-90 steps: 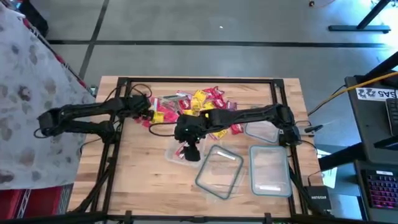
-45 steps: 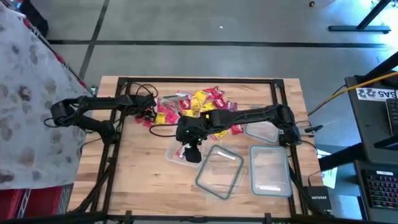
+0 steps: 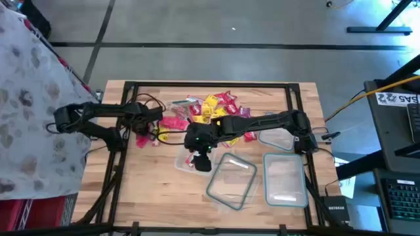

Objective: Sort candy
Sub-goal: Put the red candy strip into the rectangular transparent bin

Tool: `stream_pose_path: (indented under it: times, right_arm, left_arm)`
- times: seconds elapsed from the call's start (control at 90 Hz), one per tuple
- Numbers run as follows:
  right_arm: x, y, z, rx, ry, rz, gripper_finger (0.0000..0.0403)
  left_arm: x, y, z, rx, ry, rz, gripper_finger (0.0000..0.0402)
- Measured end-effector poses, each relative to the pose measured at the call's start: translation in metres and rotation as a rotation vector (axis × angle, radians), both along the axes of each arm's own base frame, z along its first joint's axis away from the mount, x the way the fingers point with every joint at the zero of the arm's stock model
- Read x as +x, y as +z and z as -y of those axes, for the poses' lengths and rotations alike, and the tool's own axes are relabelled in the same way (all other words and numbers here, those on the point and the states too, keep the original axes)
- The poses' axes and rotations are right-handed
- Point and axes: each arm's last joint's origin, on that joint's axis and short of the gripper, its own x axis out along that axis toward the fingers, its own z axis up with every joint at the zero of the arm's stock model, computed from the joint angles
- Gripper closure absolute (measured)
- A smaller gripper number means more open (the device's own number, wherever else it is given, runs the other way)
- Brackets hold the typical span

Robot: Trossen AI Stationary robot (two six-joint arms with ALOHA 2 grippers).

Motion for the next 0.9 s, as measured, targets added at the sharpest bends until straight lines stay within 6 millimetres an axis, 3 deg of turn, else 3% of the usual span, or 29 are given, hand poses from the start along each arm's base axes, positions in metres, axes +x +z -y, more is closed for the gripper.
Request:
stream_pose_path:
  times: [0.222,0.333,0.478,0.767,0.9]
  right_arm:
    - [0.0,0.0,0.0,-0.024,0.002,0.011,0.0178]
    - [-0.004,0.003,0.005,-0.112,-0.101,-0.016,0.0178]
    - [-0.022,0.023,0.018,-0.231,-0.234,-0.035,0.0178]
    - [-0.049,0.06,0.045,-0.321,-0.362,0.005,0.0178]
    - [-0.049,0.06,0.054,-0.31,-0.373,-0.004,0.0178]
  left_arm:
    - [0.006,0.044,0.003,0.005,0.031,0.148,0.0401]
    - [0.004,0.064,0.01,0.0,0.063,0.237,0.0402]
    - [0.004,0.084,0.017,0.028,0.117,0.341,0.0401]
    - [0.031,0.099,0.032,0.086,0.159,0.643,0.0401]
    - [0.041,0.098,0.036,0.102,0.155,0.677,0.0401]
